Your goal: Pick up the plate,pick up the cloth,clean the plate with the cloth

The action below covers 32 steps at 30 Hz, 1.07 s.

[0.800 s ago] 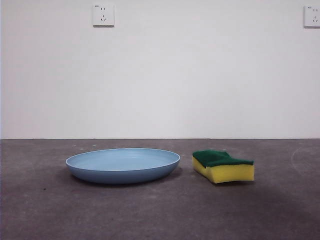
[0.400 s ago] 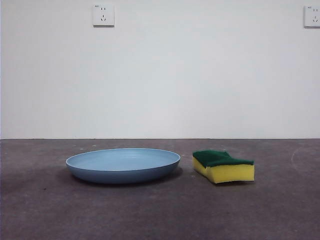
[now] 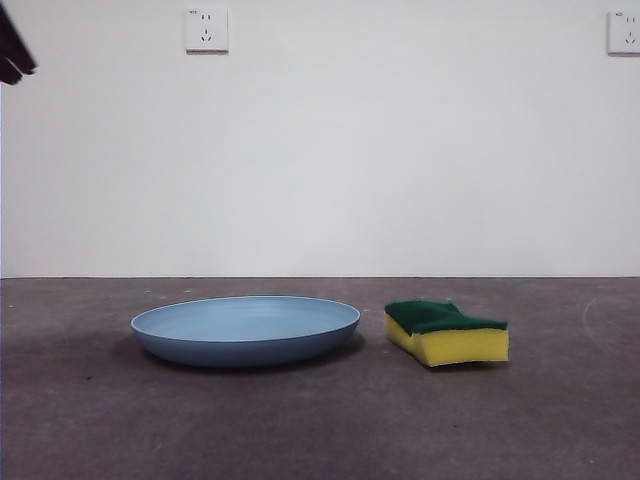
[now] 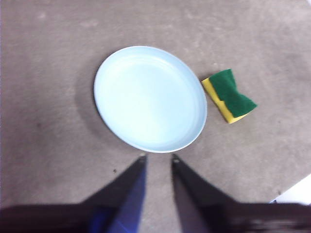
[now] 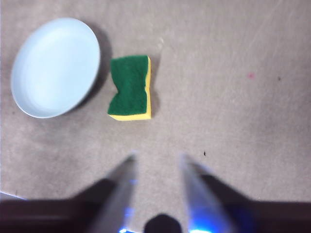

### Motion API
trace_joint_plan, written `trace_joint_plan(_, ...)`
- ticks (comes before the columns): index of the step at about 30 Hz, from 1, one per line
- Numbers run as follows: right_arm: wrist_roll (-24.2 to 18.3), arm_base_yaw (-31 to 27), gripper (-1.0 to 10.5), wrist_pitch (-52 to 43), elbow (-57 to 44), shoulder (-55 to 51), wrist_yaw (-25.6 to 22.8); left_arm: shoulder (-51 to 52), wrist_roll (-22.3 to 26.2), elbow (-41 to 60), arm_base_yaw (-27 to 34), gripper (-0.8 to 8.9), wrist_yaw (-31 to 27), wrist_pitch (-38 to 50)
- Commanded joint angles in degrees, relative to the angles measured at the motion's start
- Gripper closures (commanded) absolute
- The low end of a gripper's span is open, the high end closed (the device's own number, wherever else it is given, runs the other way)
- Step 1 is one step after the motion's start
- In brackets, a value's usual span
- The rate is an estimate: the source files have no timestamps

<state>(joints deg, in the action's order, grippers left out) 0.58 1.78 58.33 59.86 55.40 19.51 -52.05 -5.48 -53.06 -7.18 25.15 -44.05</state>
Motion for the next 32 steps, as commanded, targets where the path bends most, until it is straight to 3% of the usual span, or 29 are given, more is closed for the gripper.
trace_joint_plan(1, -0.5, -0.1, 4.1, -0.1, 0.2, 1.0, 0.0, -1.5, -1.2, 0.1, 0.0, 4.05, 0.6, 1.6)
trace_joint_plan(5, -0.4, -0.1, 4.1, -0.2, 0.2, 1.1, 0.1, -7.2, -2.1, 0.1, -0.6, 4.09, 0.4, 6.3)
trace_joint_plan(9, 0.0, -0.1, 4.1, -0.2, 0.2, 1.1, 0.1, -19.1, -2.4, -1.7, -1.2, 4.09, 0.2, 10.0)
trace_joint_plan(12, 0.3, 0.1, 4.1, -0.1, 0.2, 1.1, 0.1, -28.9, -1.8, -5.7, -2.1, 4.09, -3.7, 10.5)
trace_joint_plan(17, 1.2, 0.7, 4.1, -0.1, 0.2, 1.1, 0.1, -37.7, -1.9, -9.6, -3.2, 4.09, -5.3, 13.1)
trace_joint_plan(32, 1.7, 0.7, 4.1, -0.2, 0.2, 1.1, 0.1, -50.2, -1.8, -11.5, -6.3, 4.09, -10.6, 20.0)
